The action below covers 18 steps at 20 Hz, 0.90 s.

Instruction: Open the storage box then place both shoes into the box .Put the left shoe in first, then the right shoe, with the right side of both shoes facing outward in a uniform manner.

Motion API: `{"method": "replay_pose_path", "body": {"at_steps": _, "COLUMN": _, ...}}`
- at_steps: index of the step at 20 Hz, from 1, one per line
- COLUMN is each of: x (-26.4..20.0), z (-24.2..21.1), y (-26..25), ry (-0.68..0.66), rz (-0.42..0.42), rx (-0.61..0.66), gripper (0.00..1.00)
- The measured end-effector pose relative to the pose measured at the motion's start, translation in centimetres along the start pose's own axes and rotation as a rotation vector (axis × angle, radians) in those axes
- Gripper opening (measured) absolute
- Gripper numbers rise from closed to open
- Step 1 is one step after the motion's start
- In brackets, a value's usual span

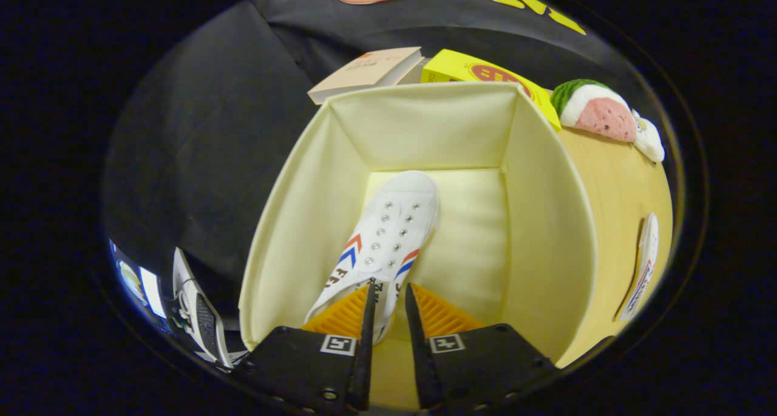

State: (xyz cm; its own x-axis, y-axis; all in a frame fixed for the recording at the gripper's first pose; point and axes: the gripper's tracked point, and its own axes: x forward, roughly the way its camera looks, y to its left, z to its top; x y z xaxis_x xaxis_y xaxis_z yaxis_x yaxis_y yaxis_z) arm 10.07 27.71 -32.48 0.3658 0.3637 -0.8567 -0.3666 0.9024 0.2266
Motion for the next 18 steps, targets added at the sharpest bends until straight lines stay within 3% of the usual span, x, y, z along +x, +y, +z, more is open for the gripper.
{"method": "replay_pose_path", "body": {"at_steps": 5, "x": -7.6, "z": 0.0, "y": -0.9, "ry": -0.033, "rz": 0.100, "rx": -0.029, "gripper": 0.91}}
{"method": "replay_pose_path", "body": {"at_steps": 9, "x": -12.3, "z": 0.0, "y": -5.3, "ry": -0.078, "rz": 0.103, "rx": -0.011, "gripper": 0.93}}
{"method": "replay_pose_path", "body": {"at_steps": 12, "x": -15.1, "z": -0.8, "y": -11.5, "ry": -0.101, "rz": 0.061, "rx": 0.020, "gripper": 0.95}}
{"method": "replay_pose_path", "body": {"at_steps": 18, "x": -17.3, "z": -3.9, "y": -27.9, "ry": -0.097, "rz": -0.109, "rx": 0.128, "gripper": 0.95}}
